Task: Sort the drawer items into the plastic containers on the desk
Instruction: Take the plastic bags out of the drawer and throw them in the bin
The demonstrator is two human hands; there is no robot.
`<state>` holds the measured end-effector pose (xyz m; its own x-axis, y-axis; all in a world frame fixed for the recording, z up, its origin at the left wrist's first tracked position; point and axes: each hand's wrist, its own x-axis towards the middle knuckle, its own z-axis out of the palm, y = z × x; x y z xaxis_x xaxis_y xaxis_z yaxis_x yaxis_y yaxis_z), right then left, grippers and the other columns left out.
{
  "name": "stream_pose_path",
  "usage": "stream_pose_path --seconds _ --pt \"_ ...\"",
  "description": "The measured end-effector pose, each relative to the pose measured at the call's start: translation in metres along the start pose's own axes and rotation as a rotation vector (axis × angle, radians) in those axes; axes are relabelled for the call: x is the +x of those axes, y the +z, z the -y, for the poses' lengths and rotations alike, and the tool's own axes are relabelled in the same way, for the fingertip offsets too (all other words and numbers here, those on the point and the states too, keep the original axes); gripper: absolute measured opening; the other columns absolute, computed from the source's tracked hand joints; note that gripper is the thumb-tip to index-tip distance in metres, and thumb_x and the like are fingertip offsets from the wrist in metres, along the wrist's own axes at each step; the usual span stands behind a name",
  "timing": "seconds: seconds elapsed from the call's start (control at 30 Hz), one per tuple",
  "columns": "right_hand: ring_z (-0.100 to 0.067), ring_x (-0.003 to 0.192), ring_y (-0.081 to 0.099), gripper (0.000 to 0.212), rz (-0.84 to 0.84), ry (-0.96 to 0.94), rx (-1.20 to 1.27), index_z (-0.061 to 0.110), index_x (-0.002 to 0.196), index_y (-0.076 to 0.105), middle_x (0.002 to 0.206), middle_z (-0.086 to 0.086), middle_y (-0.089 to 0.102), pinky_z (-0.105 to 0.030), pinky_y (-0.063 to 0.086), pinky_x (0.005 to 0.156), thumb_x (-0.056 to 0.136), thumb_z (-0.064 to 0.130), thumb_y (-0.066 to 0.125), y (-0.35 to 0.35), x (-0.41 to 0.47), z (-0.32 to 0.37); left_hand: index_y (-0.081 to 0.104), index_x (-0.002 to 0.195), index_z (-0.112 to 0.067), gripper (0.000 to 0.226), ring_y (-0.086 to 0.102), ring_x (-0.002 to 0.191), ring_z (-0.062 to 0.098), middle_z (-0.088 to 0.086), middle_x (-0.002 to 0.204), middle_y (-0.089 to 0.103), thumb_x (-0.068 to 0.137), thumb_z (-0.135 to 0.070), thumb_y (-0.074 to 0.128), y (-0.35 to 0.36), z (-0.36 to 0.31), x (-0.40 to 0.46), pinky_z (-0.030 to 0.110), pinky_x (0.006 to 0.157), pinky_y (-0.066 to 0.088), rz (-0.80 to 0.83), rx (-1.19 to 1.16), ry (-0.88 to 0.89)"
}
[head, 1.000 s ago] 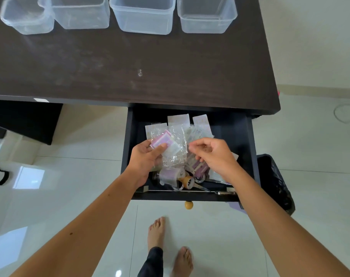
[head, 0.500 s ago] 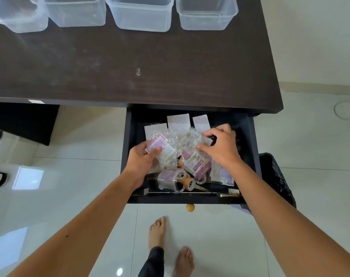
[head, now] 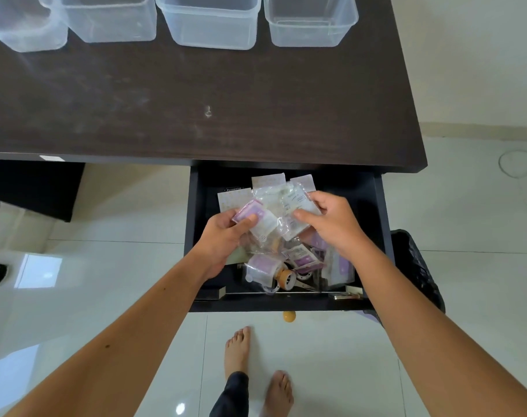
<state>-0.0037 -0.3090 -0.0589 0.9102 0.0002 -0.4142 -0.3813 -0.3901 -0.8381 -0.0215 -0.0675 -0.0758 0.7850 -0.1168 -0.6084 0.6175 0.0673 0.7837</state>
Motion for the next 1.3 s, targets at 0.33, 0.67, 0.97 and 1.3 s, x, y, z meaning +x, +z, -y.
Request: stream_pose_path --seconds 0.33,0.67,0.97,1.3 --pt "-0.013 0.113 0.075 0.033 0.208 0.117 0.162 0.026 0.127 0.073 0.120 0.007 0.079 -0.045 0.055 0.109 0.095 0.022 0.076 0.009 -0.011 0.016 0.064 0.112 -0.010 0.025 0.078 0.084 0.019 0.010 0.098 0.080 0.092 -0.009 0.079 0.000 -0.004 -0.001 0.035 0.074 0.062 -0.080 0.018 0.059" --pt "-0.006 0.115 0.067 0.071 0.151 -0.030 -0.174 0.029 0.137 0.066 0.127 0.013 0.070 -0.036 0.057 0.104 0.073 0.043 0.094 -0.031 -0.034 -0.002 0.042 0.150 -0.009 0.074 0.078 0.106 0.032 0.017 0.118 0.078 0.088 -0.007 0.082 0.001 -0.007 -0.001 0.054 0.097 0.061 -0.148 -0.102 0.022" --pt "-0.015 0.115 0.053 0.093 0.391 -0.024 -0.667 0.025 0.150 0.055 0.118 0.010 0.054 -0.039 0.054 0.100 0.068 0.030 0.098 -0.038 -0.040 -0.015 0.059 0.119 -0.025 0.036 0.077 0.103 0.024 0.013 0.123 0.077 0.093 -0.005 0.076 -0.001 -0.012 -0.007 0.039 0.091 0.063 -0.138 -0.079 0.052" --pt "-0.010 0.102 0.060 0.014 0.396 -0.131 -0.645 0.036 0.081 0.078 0.098 0.020 0.067 -0.043 0.055 0.091 0.078 0.033 0.091 -0.041 -0.038 -0.018 0.063 0.121 -0.016 0.032 0.079 0.104 0.023 0.010 0.117 0.079 0.093 -0.007 0.078 -0.002 -0.013 -0.009 0.038 0.088 0.064 -0.145 -0.064 0.080"
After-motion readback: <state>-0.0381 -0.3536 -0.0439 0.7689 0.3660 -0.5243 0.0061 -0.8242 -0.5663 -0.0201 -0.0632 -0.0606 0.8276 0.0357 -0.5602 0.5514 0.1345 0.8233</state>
